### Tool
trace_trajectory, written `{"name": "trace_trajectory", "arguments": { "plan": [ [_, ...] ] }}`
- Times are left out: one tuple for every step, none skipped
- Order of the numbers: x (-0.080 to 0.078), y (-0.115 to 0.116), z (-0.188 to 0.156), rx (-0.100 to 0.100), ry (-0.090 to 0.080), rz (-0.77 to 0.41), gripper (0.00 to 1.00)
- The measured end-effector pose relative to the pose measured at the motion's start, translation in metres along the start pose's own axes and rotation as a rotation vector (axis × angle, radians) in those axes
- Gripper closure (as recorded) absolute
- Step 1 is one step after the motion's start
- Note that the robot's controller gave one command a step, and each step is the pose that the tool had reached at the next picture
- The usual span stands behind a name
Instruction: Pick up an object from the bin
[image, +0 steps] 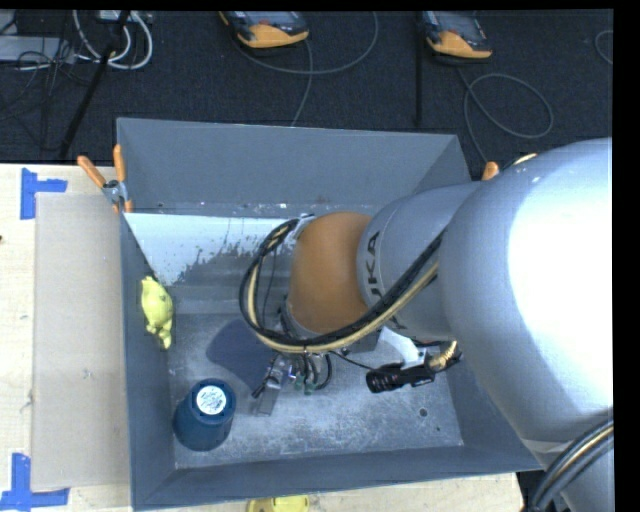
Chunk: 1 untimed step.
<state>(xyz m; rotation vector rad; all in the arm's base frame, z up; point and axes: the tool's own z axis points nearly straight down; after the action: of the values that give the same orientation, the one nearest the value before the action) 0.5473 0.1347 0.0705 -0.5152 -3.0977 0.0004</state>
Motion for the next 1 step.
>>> {"name": "trace_trajectory", "arguments": {
  "plan": [
    [0.0055, 0.0026, 0.0010, 0.000, -0.001, -0.121, 1.00]
  ]
}}
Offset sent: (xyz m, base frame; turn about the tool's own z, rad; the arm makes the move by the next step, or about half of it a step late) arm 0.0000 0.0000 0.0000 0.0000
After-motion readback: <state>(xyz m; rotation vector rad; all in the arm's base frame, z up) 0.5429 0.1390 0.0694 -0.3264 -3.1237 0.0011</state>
